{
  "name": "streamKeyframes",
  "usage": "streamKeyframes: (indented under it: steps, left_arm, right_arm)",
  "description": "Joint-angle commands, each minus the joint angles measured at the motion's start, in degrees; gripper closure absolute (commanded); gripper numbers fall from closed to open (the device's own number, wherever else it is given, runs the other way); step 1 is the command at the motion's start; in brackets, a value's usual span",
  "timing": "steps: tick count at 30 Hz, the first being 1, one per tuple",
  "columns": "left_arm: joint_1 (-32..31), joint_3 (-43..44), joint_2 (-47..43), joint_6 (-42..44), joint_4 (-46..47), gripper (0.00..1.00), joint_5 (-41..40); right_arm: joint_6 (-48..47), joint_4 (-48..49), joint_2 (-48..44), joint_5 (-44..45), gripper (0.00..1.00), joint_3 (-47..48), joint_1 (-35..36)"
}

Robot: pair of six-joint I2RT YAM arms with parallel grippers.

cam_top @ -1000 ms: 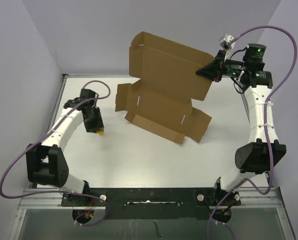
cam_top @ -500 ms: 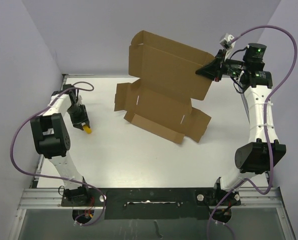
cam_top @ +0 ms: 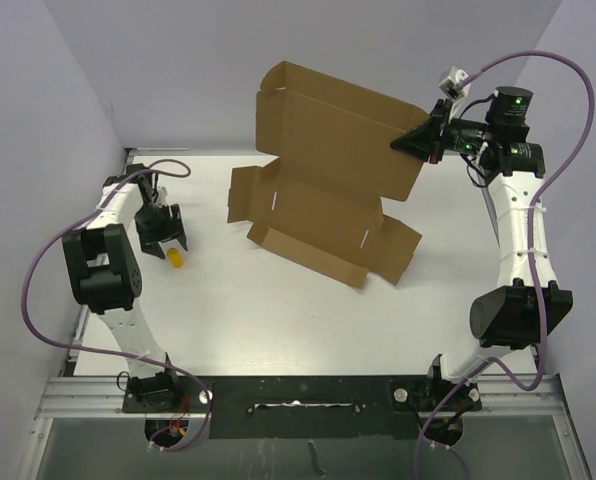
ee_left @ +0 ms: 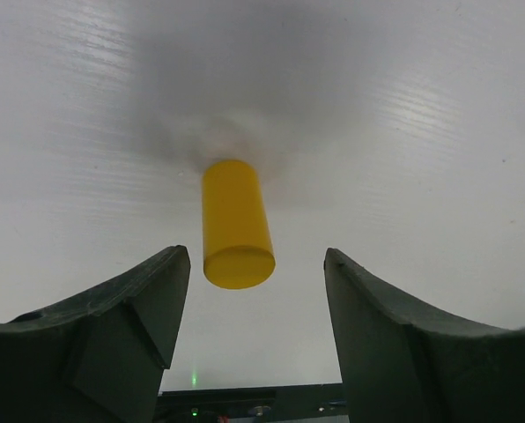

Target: Fold the paper box

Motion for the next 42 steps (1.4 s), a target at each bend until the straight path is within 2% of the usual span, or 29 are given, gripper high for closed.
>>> streamKeyframes:
  steps: [1, 4, 7, 9, 11, 12, 13, 15, 20, 23, 26, 27, 33, 34, 36, 40, 42]
  left_arm:
    - [0.14, 3.37, -8.19, 0.41, -1.71, 0.37, 3.35]
    - [0.12, 1.58, -17.30, -0.11, 3.87, 0.37, 7.32]
    - [-0.24, -7.32, -27.45, 1.72, 19.59, 0.37, 19.98]
    - [-1.82, -17.93, -34.85, 3.34, 39.09, 0.28, 26.59]
    - [-4.23, -28.70, -40.75, 5.21, 58.38, 0.08, 32.96]
    - [-5.29, -32.73, -42.43, 5.64, 66.14, 0.03, 34.08]
    - [-6.01, -35.09, -42.77, 5.99, 72.38, 0.02, 34.54]
    - [-6.53, -34.30, -39.92, 6.33, 75.81, 0.02, 34.63]
    - [-9.21, -24.51, -29.10, 11.95, 69.89, 0.07, 33.61]
    - [-10.84, -19.55, -23.65, 13.88, 66.29, 0.14, 33.71]
    - [-11.37, -16.88, -19.81, 14.28, 64.33, 0.28, 34.84]
    - [-11.46, -16.67, -18.85, 14.13, 64.43, 0.35, 34.93]
    - [-12.37, -15.72, -15.69, 13.31, 65.21, 0.97, 36.98]
    - [-12.56, -15.83, -15.75, 13.20, 65.88, 1.00, 36.85]
    - [-12.79, -16.86, -16.65, 11.77, 69.70, 1.00, 35.80]
    - [-13.51, -23.03, -20.28, 4.96, 86.18, 1.00, 31.06]
    - [-15.04, -24.28, -21.27, 5.26, 88.69, 1.00, 28.47]
  right_arm:
    - [0.92, 2.61, -2.71, -2.29, 1.00, 0.84, 0.47]
    - [0.93, 2.40, -2.59, -2.29, 1.00, 1.40, 0.51]
    - [0.84, 1.99, -2.45, -2.38, 1.00, 1.97, 0.53]
    - [0.82, 1.81, -2.40, -2.39, 1.00, 2.09, 0.55]
    - [0.75, 1.56, -2.43, -2.55, 1.00, 2.22, 0.54]
    - [0.83, 1.46, -2.50, -2.63, 1.00, 2.26, 0.59]
    - [0.79, 1.35, -2.60, -2.69, 1.00, 2.37, 0.68]
    - [0.84, 1.12, -2.77, -2.82, 1.00, 2.53, 0.99]
    - [0.91, 0.45, -3.00, -2.75, 1.00, 3.18, 1.84]
    - [1.21, 0.53, -3.20, -2.56, 1.00, 3.25, 2.07]
    - [1.27, 0.28, -3.25, -2.56, 1.00, 3.58, 2.03]
    - [1.28, 0.15, -3.23, -2.60, 1.00, 3.77, 2.09]
    - [0.92, -0.30, -2.15, -2.82, 1.00, 5.81, 2.39]
    - [0.49, -0.45, -1.72, -2.82, 1.00, 6.63, 2.46]
    - [-1.08, -1.12, -0.43, -2.97, 1.00, 9.29, 2.49]
    - [-0.86, -1.73, 3.77, -4.02, 1.00, 18.41, 2.31]
    - [0.34, -0.87, 5.03, -4.79, 1.00, 21.13, 2.38]
